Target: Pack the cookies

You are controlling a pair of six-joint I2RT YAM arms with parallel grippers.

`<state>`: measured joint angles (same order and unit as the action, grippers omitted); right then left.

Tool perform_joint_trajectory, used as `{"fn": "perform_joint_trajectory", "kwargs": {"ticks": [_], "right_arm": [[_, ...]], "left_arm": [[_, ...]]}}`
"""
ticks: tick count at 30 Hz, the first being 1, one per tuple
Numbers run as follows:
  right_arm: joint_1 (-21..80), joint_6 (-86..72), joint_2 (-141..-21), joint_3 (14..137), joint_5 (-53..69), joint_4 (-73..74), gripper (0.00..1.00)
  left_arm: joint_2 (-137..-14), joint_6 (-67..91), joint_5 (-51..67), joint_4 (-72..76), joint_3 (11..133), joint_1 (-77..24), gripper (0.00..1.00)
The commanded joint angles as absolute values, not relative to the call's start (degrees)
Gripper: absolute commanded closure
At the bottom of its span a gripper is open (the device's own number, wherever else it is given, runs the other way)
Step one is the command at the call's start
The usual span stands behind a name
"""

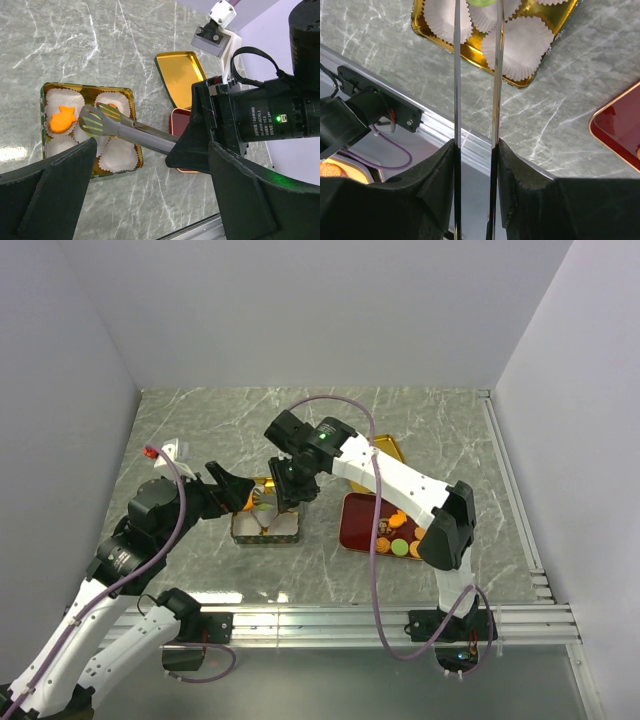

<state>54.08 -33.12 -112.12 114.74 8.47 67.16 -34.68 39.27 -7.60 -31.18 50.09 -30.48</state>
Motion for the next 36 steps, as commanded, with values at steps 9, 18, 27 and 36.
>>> {"fn": "perform_joint_trajectory", "kwargs": {"ticks": [9,18,27,36], "right_arm": [[54.5,-32.2,-112.4,112.7,7.2,65.0,0.57],[54.6,-32.6,-111.7,111.4,6.2,64.5,0.51],[54.6,-33.0,-110.4,110.9,5.5,64.3,0.46],[54.6,-34.0,-108.6,117.5,4.9,67.4,0.46]], "left_arm": [[-33.6,38.9,-7.6,-31.8,50.5,-30.7,0.01],[-33.7,38.9,-6.8,-31.6,50.1,-30.7,0.0],[-34.5,38.9,-5.9,-31.3,50.1,-30.7,0.01],[-34.5,38.7,-6.2,-31.4,50.3,-30.7,0.0]]}}
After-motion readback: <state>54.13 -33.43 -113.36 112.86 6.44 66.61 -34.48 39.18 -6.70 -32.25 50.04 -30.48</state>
